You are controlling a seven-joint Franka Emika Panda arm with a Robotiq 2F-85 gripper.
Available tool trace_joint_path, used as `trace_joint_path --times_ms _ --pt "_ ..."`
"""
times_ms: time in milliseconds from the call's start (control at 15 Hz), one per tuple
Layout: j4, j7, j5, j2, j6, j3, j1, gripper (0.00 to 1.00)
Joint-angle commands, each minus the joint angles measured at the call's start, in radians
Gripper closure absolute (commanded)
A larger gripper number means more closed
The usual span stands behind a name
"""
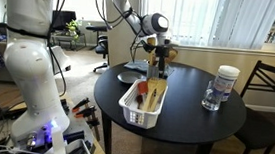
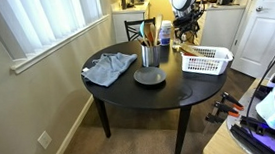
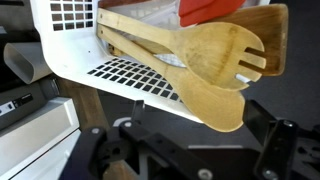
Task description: Move one wooden spoon from the white basket to the silver can
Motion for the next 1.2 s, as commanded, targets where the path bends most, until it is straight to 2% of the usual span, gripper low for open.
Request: trace_joint_path --times_ms 0,600,667,733,1133 --pt "0.053 0.088 -0.016 0.063 -0.002 -0.027 0.028 0.00" --pt "0.121 0.139 -0.022 0.134 -0.048 -0.058 0.056 0.00" --pt "0.130 0.134 -0.016 0.140 -0.066 -0.059 0.056 0.07" --pt "0.137 0.134 -0.015 0.145 -0.080 -0.061 0.058 0.27" --pt "0.195 0.135 -0.011 0.172 -0.184 -0.059 0.064 0.68"
